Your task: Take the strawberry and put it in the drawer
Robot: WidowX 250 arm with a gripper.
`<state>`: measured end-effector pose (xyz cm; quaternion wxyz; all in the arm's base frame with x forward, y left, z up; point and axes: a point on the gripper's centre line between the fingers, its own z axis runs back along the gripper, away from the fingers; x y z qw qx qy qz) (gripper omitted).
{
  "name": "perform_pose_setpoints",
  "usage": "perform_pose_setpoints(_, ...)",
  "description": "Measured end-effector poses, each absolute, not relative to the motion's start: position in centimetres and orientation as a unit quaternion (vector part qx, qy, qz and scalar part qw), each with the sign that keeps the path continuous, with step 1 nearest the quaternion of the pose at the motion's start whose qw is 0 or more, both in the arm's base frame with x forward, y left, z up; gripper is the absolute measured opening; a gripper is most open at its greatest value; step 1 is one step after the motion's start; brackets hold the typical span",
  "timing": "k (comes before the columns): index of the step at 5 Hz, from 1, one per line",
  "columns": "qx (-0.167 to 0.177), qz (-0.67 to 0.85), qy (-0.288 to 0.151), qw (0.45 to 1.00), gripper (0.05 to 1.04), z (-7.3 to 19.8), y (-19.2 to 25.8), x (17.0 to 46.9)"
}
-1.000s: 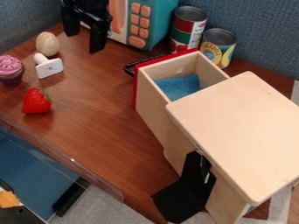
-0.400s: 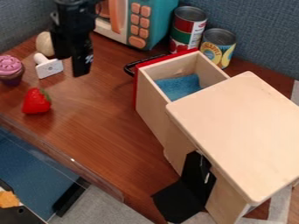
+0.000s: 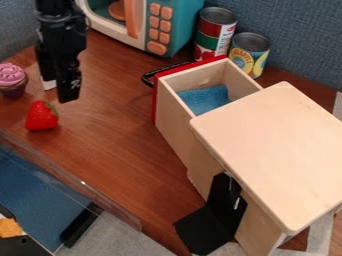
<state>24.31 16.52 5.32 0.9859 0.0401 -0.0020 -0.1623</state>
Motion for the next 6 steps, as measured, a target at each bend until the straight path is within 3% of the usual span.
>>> perform_pose_setpoints(3,0.019,-0.174,0.017,0.984,0.999,4.9,17.9,21.4)
perform_pose_setpoints(5,0.0,-0.182,0.031,0.983,0.999,4.5,17.9,21.2)
perform_pose_setpoints(6,0.014,-0.175,0.026,0.984,0.999,4.0,17.9,21.2)
